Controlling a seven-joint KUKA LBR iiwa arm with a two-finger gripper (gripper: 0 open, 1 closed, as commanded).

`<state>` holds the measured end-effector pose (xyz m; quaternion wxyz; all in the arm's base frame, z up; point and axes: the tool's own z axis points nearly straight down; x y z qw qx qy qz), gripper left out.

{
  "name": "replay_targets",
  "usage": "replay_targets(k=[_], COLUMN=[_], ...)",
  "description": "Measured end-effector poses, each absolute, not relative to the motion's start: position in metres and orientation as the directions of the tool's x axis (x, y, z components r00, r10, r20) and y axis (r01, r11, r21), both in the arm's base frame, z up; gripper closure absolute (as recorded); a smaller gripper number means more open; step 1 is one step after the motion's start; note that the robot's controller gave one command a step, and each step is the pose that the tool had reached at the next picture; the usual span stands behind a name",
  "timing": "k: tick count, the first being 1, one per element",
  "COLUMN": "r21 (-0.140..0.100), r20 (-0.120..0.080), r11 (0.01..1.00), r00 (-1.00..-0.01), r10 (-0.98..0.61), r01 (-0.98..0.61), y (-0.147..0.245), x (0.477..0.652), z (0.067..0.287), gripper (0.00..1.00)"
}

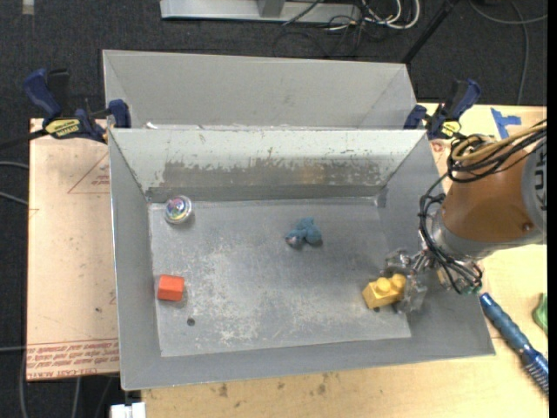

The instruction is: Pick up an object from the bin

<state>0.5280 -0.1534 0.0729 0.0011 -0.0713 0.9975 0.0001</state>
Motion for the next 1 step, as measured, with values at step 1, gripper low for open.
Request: replay_targets(k=[1], r21=[-0.001], r20=[-0.006], r11=[0.951], r00=[-0.951], r10=[-0.311], r01=[-0.311], y=[-0.1309], x=[0.5640], z=[0.0707], gripper=[1.00])
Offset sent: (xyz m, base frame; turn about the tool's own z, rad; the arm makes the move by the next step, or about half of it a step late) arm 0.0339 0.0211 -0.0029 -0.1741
